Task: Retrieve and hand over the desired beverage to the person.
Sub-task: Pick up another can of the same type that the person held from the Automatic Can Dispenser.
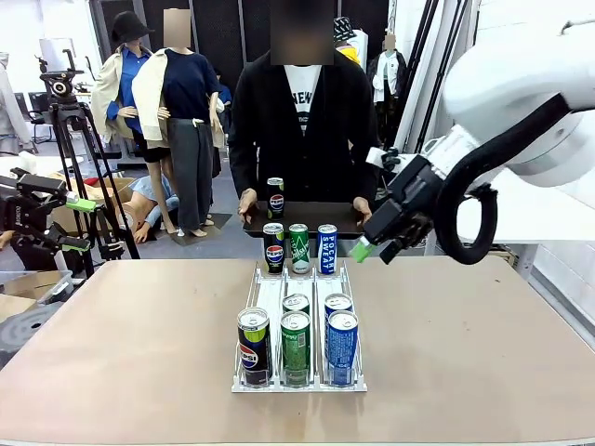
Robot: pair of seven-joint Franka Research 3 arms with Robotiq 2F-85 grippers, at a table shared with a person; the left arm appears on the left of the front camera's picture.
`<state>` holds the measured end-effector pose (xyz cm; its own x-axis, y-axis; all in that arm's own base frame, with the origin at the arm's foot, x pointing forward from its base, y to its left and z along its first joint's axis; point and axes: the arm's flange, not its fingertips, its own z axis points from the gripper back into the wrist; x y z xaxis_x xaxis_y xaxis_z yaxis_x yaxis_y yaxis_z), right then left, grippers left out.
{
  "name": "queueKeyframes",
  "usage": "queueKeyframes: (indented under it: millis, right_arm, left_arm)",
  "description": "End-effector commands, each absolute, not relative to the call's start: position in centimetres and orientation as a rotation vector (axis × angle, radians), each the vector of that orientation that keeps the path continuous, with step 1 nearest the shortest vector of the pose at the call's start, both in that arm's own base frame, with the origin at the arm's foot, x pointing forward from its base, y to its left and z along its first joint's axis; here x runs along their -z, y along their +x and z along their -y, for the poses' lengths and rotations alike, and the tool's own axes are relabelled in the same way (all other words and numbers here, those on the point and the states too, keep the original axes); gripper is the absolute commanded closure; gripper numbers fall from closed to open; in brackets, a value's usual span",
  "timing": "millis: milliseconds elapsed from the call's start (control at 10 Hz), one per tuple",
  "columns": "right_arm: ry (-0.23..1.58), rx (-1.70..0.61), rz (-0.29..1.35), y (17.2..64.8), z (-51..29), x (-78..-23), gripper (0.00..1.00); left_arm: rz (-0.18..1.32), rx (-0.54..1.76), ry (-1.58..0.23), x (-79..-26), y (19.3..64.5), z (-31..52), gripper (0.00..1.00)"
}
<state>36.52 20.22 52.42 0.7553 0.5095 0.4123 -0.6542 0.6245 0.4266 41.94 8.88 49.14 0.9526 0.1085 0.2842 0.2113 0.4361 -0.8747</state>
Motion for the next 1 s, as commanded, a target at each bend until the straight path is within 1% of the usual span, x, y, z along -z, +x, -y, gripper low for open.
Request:
queueKeyframes:
  millis: [0, 400, 700, 900]
  right_arm:
    - [0.497, -0.682, 0.267, 37.1, -23.1, -51.5, 0.0]
    - [0.331, -0.778, 0.241, 34.9, -29.6, -50.4, 0.0]
    - [0.273, -0.816, 0.249, 34.0, -33.1, -50.6, 0.0]
    - [0.218, -0.828, 0.261, 33.7, -35.3, -49.6, 0.0]
  left_arm:
    - [0.322, 0.064, -1.125, -49.2, 41.8, -9.0, 0.0]
    - [0.322, 0.064, -1.125, -49.2, 41.8, -9.0, 0.0]
    - [0.322, 0.064, -1.125, -49.2, 41.8, -9.0, 0.0]
    - [0.322, 0.064, -1.125, -49.2, 41.8, -9.0, 0.0]
